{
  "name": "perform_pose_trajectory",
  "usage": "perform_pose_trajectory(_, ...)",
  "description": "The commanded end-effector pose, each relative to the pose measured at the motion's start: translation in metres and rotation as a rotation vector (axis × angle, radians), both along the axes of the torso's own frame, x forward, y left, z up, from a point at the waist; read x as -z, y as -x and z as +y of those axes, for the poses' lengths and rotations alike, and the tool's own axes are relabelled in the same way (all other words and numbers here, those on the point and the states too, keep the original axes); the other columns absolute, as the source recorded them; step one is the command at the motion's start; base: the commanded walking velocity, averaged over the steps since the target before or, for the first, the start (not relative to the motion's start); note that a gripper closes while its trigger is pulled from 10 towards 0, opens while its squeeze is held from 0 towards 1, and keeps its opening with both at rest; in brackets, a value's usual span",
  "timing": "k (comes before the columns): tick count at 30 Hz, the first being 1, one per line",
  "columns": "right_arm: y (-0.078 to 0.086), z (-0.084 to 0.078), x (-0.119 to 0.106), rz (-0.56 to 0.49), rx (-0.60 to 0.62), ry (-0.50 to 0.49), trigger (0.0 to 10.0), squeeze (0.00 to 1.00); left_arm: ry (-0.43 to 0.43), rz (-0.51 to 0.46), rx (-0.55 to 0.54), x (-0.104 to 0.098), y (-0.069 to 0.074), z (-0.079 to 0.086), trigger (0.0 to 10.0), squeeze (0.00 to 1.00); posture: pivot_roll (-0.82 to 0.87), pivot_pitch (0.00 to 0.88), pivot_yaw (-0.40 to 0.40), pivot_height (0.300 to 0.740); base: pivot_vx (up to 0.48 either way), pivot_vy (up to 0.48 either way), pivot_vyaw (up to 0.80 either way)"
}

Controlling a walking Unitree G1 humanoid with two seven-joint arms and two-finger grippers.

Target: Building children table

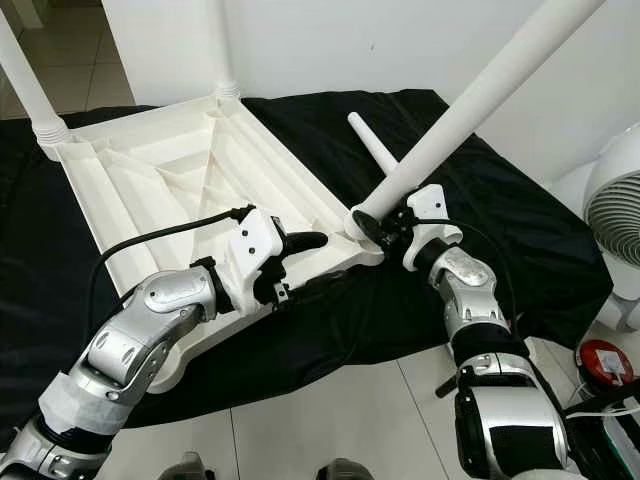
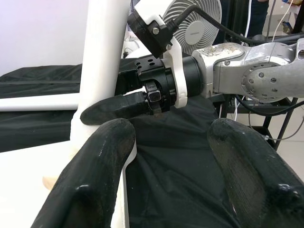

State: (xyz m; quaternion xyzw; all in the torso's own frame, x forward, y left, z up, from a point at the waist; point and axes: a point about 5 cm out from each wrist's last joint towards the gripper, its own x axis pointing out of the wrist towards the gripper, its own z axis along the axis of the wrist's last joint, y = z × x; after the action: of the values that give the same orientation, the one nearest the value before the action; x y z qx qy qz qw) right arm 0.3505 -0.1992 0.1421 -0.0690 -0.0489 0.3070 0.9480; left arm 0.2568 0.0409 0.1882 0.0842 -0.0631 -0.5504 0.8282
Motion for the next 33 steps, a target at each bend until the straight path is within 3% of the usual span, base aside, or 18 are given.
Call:
perform_pose_trajectory(1,0.001,0.001,0.006,0.026,-0.009,-0.006,0.0,0.00,-0.003,-0.004,0.005,-0.002,0.001,0.001,10.0,0.00,0.04,0.000,-0.012,0.740,0.000,0.000,0.00)
perform_pose_trajectory(20,-0.003,-0.001,0.004,0.037,0.001,-0.007,0.0,0.00,0.024,-0.031,-0.019,-0.011,-0.005,0.001,10.0,0.00,0.04,0.000,-0.017,0.740,0.000,0.000,0.00)
perform_pose_trajectory(21,-0.004,-0.002,0.004,0.040,0.011,-0.001,3.4,0.00,0.038,-0.040,-0.031,-0.014,-0.007,0.001,10.0,0.00,0.05,0.001,-0.019,0.740,0.000,0.000,0.00)
perform_pose_trajectory(22,-0.004,-0.002,0.004,0.042,0.016,0.003,10.0,0.00,0.055,-0.052,-0.046,-0.019,-0.011,0.001,10.0,0.00,0.05,0.001,-0.019,0.740,0.000,0.000,0.00)
perform_pose_trajectory(28,-0.006,-0.003,0.003,0.044,0.025,0.014,10.0,0.00,0.108,-0.093,-0.108,-0.036,-0.024,-0.002,10.0,0.04,0.04,0.003,-0.023,0.740,0.000,0.000,0.00)
perform_pose_trajectory(29,-0.007,-0.003,0.002,0.044,0.026,0.015,10.0,0.00,0.130,-0.114,-0.119,-0.044,-0.029,-0.004,10.0,1.00,0.04,0.004,-0.023,0.740,0.000,0.000,0.00)
perform_pose_trajectory(33,-0.007,-0.004,0.001,0.045,0.025,0.019,10.0,0.00,0.169,-0.177,-0.140,-0.066,-0.036,-0.013,10.0,1.00,0.04,0.004,-0.024,0.740,0.000,0.000,0.00)
